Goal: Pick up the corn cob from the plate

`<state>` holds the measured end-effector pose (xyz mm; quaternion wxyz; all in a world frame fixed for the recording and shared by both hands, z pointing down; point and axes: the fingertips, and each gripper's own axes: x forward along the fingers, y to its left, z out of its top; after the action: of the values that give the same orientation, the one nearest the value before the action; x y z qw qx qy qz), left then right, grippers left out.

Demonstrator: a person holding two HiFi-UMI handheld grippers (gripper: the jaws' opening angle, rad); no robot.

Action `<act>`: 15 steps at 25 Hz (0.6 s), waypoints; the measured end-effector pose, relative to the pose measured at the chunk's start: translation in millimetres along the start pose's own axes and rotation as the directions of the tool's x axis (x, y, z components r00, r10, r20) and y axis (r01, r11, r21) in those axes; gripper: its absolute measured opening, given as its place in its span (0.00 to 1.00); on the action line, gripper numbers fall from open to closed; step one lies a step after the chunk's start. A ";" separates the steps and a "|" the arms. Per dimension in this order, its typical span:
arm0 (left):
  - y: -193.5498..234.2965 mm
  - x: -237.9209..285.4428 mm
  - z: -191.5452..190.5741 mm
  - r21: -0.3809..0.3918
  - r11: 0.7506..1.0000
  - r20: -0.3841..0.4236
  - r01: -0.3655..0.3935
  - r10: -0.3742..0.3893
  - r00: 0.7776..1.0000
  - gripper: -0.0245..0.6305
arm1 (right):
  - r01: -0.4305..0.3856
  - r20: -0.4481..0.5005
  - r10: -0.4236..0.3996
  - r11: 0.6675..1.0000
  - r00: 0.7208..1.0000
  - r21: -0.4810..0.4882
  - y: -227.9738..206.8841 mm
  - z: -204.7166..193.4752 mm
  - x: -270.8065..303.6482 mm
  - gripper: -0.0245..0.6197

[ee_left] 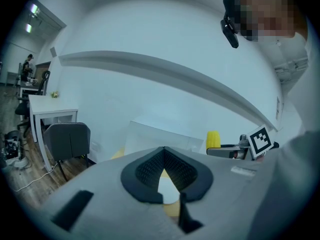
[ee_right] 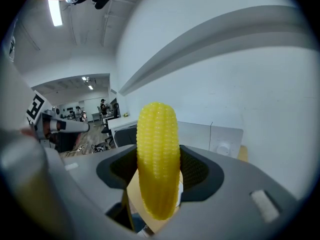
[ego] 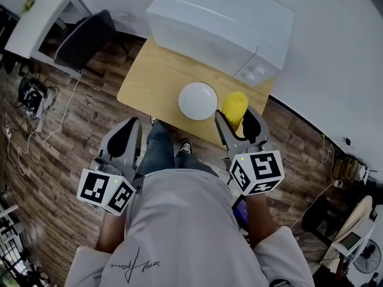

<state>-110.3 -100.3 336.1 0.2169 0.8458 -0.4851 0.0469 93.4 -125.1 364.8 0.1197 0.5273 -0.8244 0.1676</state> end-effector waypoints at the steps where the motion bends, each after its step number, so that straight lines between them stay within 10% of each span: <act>1: 0.1 0.6 0.1 -0.001 1.000 0.002 0.000 0.000 1.000 0.03 | 0.004 0.010 -0.004 1.000 1.000 0.002 -1.4 2.1 -2.9 0.45; 15: -5.3 -5.1 10.4 -0.005 1.000 0.034 0.007 -0.007 0.999 0.03 | 0.004 0.111 -0.004 1.000 0.994 0.000 -2.9 24.4 -31.3 0.45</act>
<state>-109.9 -98.2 323.5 0.2111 0.8477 -0.4857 0.0305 108.5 -110.0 331.2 0.0738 0.5375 -0.8287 0.1377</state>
